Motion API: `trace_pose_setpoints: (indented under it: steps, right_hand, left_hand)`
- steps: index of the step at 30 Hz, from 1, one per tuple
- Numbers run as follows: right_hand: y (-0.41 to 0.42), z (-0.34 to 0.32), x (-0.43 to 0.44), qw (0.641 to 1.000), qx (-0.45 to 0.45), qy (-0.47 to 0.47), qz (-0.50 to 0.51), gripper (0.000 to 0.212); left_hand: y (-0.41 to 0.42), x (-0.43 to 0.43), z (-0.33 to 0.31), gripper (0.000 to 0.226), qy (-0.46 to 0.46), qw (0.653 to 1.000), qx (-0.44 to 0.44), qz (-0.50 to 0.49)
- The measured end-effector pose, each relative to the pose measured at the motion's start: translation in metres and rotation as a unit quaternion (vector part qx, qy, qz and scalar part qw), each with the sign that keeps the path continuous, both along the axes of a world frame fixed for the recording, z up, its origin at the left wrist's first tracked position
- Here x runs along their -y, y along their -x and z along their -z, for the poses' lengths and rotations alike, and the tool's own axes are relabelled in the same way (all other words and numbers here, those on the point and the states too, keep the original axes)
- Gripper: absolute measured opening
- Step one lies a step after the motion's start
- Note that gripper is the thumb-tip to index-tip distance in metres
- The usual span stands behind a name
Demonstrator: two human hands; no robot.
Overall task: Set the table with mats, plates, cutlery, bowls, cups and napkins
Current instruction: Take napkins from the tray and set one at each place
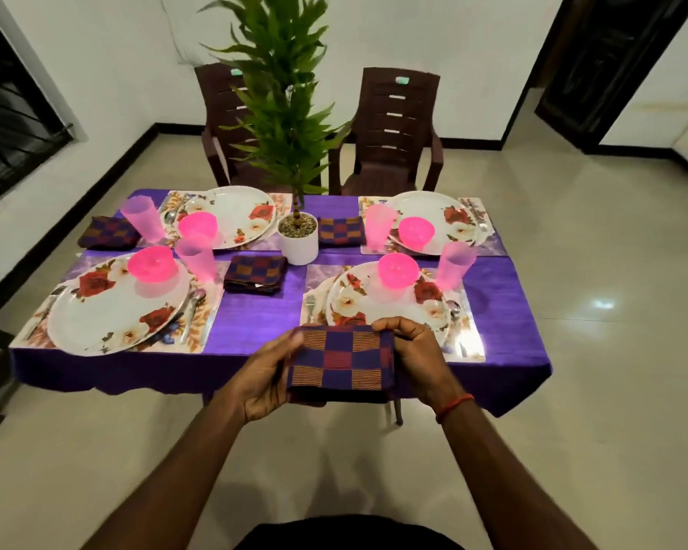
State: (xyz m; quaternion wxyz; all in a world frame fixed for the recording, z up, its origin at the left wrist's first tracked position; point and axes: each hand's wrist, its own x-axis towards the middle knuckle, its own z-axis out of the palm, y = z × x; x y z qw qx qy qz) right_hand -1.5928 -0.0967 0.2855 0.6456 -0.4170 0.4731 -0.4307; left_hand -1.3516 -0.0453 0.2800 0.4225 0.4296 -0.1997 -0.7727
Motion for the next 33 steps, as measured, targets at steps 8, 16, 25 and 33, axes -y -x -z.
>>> trace_pose_setpoints:
  steps: [8,16,25,33]
  right_hand:
    - [0.07,0.009,-0.001,0.985,0.051,-0.152,0.058,0.029]
    - [0.139,0.027,0.012,0.993,-0.053,-0.085,0.056,0.02]
    - [0.21,0.061,0.047,0.982,-0.135,-0.049,0.124,0.021]
    - [0.248,0.078,0.089,0.984,-0.147,-0.056,0.083,0.024]
  left_hand:
    - [0.078,0.034,0.005,0.046,0.014,0.998,0.044,-0.03]
    - [0.146,0.079,0.019,0.045,-0.009,0.994,0.1,0.041]
    - [0.229,0.107,0.02,0.048,-0.017,0.983,0.112,0.142]
    - [0.261,0.164,0.035,0.05,-0.015,0.982,0.104,0.157]
